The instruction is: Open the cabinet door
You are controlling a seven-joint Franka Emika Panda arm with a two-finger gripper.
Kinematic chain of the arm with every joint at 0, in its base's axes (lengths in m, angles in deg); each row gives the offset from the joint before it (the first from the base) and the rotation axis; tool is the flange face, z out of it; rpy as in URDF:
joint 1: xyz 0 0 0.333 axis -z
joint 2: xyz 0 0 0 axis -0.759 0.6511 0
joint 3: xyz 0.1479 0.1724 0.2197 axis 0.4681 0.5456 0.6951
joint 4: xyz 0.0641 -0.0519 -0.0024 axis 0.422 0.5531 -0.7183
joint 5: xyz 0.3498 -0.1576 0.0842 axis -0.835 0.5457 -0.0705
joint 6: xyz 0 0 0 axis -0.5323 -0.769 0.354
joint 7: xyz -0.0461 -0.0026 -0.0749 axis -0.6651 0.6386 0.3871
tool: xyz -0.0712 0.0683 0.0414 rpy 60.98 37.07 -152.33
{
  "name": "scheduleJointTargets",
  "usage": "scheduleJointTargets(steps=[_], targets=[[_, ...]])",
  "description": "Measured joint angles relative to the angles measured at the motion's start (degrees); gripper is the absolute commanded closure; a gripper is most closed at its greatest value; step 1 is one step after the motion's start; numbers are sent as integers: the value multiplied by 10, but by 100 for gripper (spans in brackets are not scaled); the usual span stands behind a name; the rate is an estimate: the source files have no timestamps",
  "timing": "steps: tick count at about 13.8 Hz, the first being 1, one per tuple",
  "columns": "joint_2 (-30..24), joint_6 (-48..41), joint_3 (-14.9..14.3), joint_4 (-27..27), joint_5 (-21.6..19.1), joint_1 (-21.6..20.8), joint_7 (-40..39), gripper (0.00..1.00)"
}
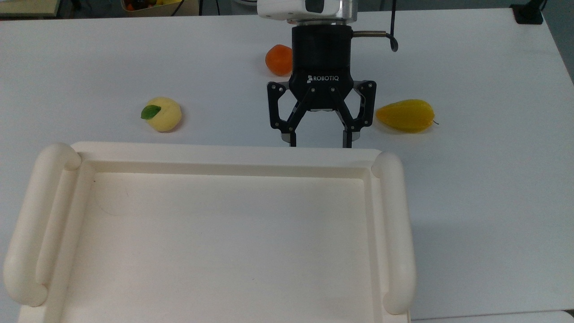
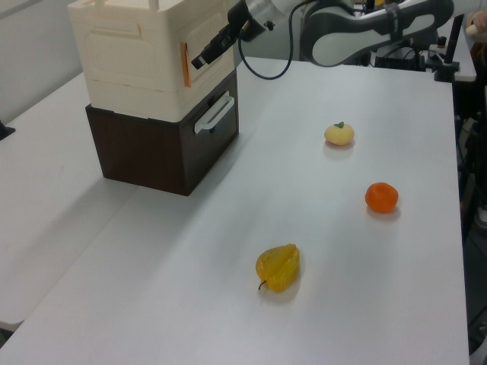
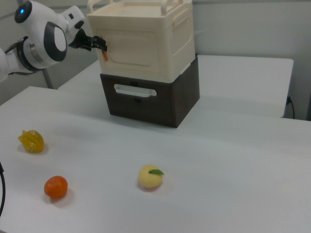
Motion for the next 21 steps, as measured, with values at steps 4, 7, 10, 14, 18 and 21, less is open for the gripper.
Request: scheduleJointTargets(steps=[4, 7, 10, 14, 18, 21], targets=[[15, 40, -2, -7, 7, 0, 11, 48], [18, 55, -4, -13, 14, 0, 14, 48], [24, 66, -5, -15, 21, 2, 14, 49], [28, 67, -6, -17, 35, 2, 15, 50], [30, 68, -6, -19, 39, 2, 15, 67], [34, 68, -7, -22, 50, 2, 15, 84]])
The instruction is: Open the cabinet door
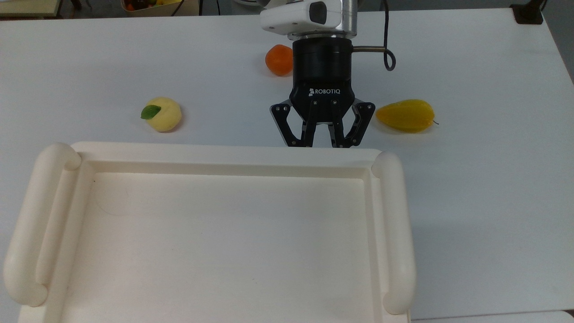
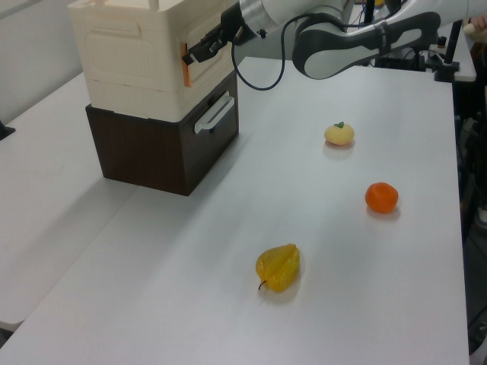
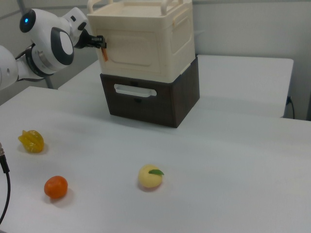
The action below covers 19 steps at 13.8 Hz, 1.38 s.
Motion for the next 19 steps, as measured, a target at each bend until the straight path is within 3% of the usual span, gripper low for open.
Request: scheduleJointTargets(steps=[2, 11, 16, 17, 19], targets=[[3, 1, 0, -1, 0, -1, 0, 91], [1, -1, 0, 1, 0, -3, 9, 93], [-28, -93, 6, 6, 0, -12, 37, 93], [-31, -97, 6, 8, 0, -12, 39, 90], [-35, -105, 6, 10, 0, -13, 43, 70]])
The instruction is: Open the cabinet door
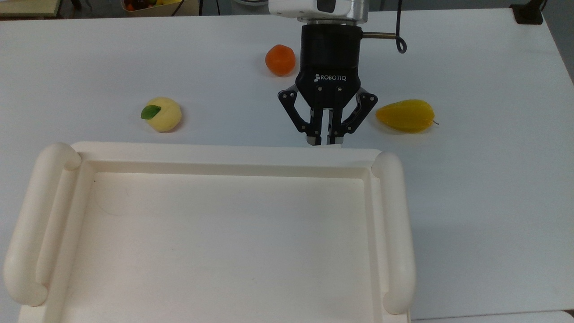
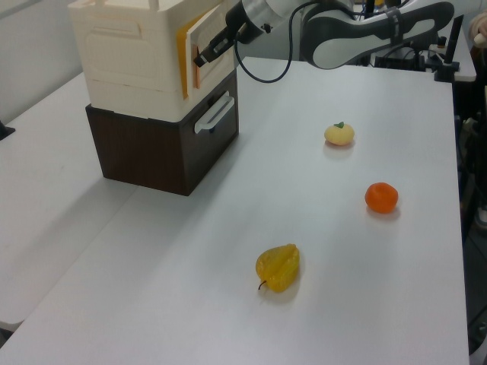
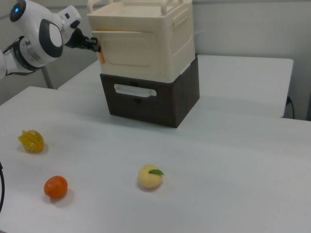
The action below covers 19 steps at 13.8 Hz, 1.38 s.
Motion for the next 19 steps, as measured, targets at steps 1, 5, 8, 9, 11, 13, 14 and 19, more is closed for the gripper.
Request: scheduleJointTargets(steps=[1, 5, 8, 9, 11, 13, 14, 19], targets=[[-3, -13, 0, 0, 0, 0, 1, 64], [-16, -112, 1, 2, -6, 0, 5, 24], [-31, -181, 1, 2, -42, 1, 6, 10], [-40, -207, 1, 1, -46, 1, 6, 10], [-64, -240, 1, 1, -56, 2, 6, 9], [-87, -251, 1, 0, -65, 2, 6, 9], [-100, -252, 1, -1, -67, 2, 6, 9], [-96, -113, 3, -15, -67, -2, 7, 10]])
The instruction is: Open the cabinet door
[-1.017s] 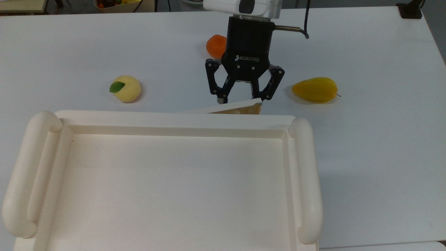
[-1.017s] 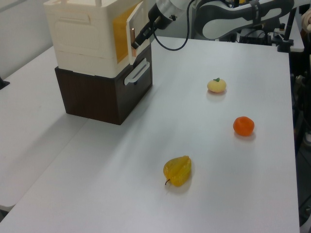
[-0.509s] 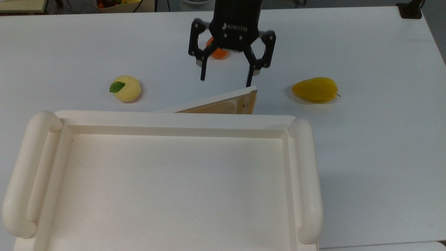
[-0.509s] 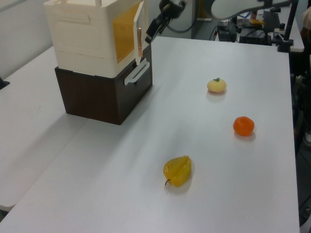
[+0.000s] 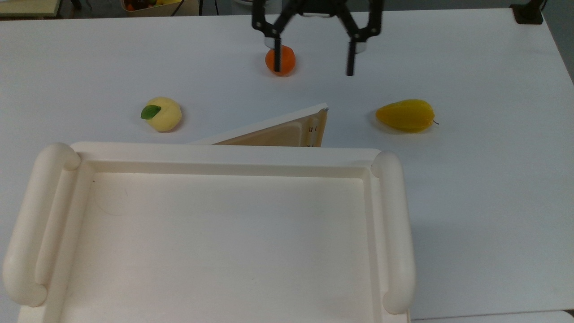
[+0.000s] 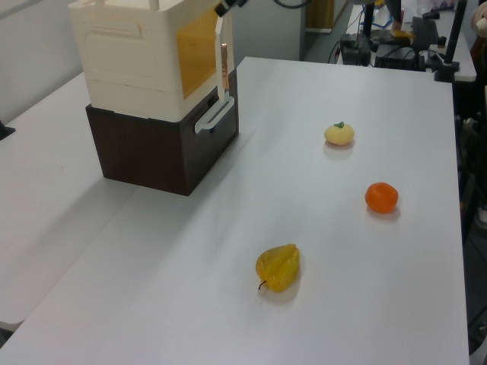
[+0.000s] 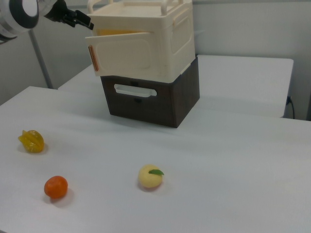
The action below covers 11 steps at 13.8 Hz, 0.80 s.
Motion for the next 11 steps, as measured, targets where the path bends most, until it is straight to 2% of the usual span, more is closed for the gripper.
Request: scheduleJointTargets(steps=[3, 6, 11], targets=[[43, 108, 1, 2, 0, -9, 0, 10], [58, 127, 1, 2, 0, -9, 0, 10], [33, -5, 1, 2, 0, -8, 0, 9]])
